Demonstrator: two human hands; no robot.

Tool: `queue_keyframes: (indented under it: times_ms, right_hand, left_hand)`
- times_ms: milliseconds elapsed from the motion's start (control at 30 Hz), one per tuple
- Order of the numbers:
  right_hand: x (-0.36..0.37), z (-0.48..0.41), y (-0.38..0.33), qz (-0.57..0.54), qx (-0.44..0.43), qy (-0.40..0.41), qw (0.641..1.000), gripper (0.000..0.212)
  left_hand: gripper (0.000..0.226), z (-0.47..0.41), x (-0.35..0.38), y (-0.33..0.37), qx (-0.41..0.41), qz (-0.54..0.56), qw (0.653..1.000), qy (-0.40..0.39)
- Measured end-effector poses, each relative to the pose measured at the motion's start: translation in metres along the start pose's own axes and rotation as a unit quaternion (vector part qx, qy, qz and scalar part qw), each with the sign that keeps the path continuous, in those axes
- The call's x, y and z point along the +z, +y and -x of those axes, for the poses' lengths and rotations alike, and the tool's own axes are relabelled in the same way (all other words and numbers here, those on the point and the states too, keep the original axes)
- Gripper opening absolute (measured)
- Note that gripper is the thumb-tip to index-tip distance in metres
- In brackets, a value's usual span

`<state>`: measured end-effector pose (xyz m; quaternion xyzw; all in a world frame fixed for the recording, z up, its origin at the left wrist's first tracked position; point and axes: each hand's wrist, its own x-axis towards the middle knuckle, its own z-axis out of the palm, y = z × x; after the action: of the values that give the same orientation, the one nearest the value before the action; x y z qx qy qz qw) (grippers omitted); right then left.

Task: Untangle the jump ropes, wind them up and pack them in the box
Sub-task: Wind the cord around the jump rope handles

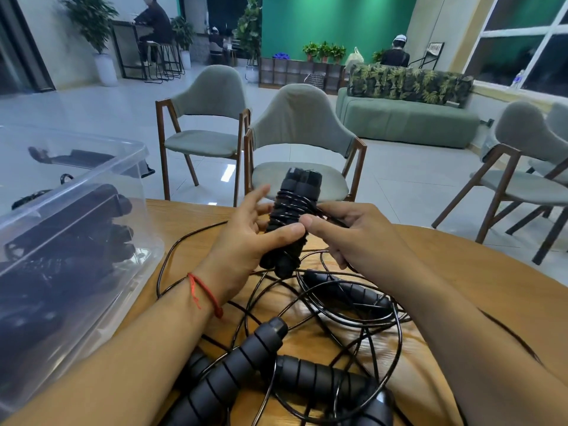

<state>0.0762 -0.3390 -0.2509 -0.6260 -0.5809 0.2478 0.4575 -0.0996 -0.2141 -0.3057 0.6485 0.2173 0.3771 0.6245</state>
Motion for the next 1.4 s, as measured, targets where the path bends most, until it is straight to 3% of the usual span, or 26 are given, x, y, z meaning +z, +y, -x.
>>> queue_keyframes:
  times_ms: [100,233,333,400,600,800,1133,1267,1400]
  right_hand:
    - [-0.003,-0.001,0.0,-0.017,-0.011,-0.041,0.999,0.026]
    - [-0.005,-0.001,0.002,-0.029,-0.009,-0.079,0.996,0.03]
    - [-0.006,-0.003,0.005,-0.05,0.001,-0.09,0.995,0.03]
    - [-0.007,-0.004,0.006,-0.029,0.006,-0.085,0.996,0.031]
    - [0.003,-0.008,0.014,0.076,-0.024,0.045,0.996,0.024]
    - [0.018,-0.005,0.015,0.148,-0.071,0.15,0.975,0.031]
    - [0.02,-0.007,0.011,-0.045,-0.075,0.194,0.977,0.018]
    - [0.034,0.002,0.003,0.049,-0.161,0.178,0.969,0.023]
    - [0.051,0.008,0.006,0.261,-0.238,0.181,0.918,0.029]
  left_hand:
    - [0.059,0.004,-0.002,0.002,-0.01,-0.012,0.996,-0.093]
    - [0.057,0.008,-0.004,0.005,-0.007,0.046,0.993,-0.109]
    - [0.042,0.01,-0.002,0.011,-0.046,0.087,0.987,-0.125]
    - [0.046,0.011,0.0,0.015,-0.062,0.116,0.985,-0.114]
    - [0.042,0.005,0.003,0.008,-0.036,0.046,0.998,-0.01]
    - [0.046,0.005,0.011,0.009,0.002,0.028,0.999,0.03]
    - [0.042,0.005,0.015,0.015,0.048,0.022,0.996,0.067]
    - [0.035,0.002,0.016,0.019,0.01,0.062,0.993,0.103]
    - [0.029,0.002,0.025,0.018,0.009,0.036,0.992,0.124]
